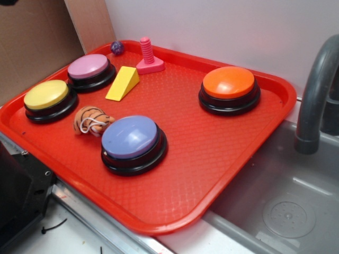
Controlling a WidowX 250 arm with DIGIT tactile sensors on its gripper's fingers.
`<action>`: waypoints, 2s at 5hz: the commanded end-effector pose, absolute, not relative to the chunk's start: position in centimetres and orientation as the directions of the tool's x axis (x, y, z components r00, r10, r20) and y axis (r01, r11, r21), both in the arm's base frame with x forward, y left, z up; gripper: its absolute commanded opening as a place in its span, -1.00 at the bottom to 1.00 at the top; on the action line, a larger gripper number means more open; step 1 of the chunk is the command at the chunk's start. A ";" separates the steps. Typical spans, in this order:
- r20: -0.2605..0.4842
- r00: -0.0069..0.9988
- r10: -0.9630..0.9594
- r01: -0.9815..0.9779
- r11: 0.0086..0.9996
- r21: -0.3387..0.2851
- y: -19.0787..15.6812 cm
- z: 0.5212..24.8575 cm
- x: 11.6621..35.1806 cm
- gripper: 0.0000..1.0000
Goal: Push the purple button.
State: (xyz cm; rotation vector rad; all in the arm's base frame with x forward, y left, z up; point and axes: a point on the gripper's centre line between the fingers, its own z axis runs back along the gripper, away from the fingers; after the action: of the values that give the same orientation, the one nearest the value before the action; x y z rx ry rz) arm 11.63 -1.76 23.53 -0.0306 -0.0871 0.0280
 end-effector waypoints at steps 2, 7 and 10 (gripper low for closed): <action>-0.088 0.977 -0.192 0.198 0.978 0.068 -5.2 18.5 15.2 1.00; -0.054 0.901 -0.431 0.434 0.899 0.062 -6.9 3.2 17.9 1.00; 0.001 0.937 -0.350 0.350 0.936 0.040 -5.7 12.4 17.6 1.00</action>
State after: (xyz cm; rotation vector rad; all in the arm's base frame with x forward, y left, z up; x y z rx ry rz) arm 17.02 -5.28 11.21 0.0449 0.0412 -0.3617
